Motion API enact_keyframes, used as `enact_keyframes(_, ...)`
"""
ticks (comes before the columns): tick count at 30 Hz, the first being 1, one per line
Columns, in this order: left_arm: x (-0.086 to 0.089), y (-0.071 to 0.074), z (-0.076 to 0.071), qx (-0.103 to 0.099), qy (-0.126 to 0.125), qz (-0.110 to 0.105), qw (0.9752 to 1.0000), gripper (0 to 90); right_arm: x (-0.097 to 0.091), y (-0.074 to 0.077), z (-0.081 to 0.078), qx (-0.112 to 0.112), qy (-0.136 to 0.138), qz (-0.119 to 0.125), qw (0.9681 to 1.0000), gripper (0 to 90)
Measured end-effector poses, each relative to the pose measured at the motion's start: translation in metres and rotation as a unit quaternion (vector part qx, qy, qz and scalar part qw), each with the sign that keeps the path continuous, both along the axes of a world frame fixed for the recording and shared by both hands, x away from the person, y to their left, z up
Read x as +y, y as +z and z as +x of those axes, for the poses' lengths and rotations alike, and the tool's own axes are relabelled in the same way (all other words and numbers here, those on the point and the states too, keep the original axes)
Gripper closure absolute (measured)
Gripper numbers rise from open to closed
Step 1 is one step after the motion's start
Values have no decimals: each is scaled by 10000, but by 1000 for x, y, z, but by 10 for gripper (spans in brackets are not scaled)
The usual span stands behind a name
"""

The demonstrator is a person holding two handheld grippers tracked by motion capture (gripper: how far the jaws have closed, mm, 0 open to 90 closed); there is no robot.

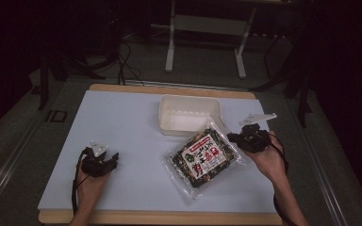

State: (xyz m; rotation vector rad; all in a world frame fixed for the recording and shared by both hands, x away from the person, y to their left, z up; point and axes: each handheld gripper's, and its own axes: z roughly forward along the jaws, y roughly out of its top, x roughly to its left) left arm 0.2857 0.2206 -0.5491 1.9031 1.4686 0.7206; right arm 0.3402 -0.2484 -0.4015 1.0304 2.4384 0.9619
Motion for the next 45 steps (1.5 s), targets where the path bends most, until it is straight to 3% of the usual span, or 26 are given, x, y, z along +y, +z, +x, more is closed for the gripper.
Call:
enact_keyframes(14, 0, 0, 0, 9, -2, -7, 10000, 473, 7, 16, 9, -240, 246, -19, 9994, 895)
enact_keyframes(16, 0, 0, 0, 6, 1, -12, 10000, 473, 8, 24, 12, -373, 344, -48, 9987, 895)
enact_keyframes(25, 0, 0, 0, 1, -1, -19, 10000, 473, 11, 38, 19, -525, 496, 23, 9974, 896)
enact_keyframes(35, 0, 0, 0, 10, -8, -24, 10000, 473, 19, 57, 26, -699, 857, 101, 9938, 897)
enact_keyframes(45, 0, 0, 0, 11, -10, -26, 10000, 473, 27, 72, 33, -877, 1029, -64, 9908, 896)
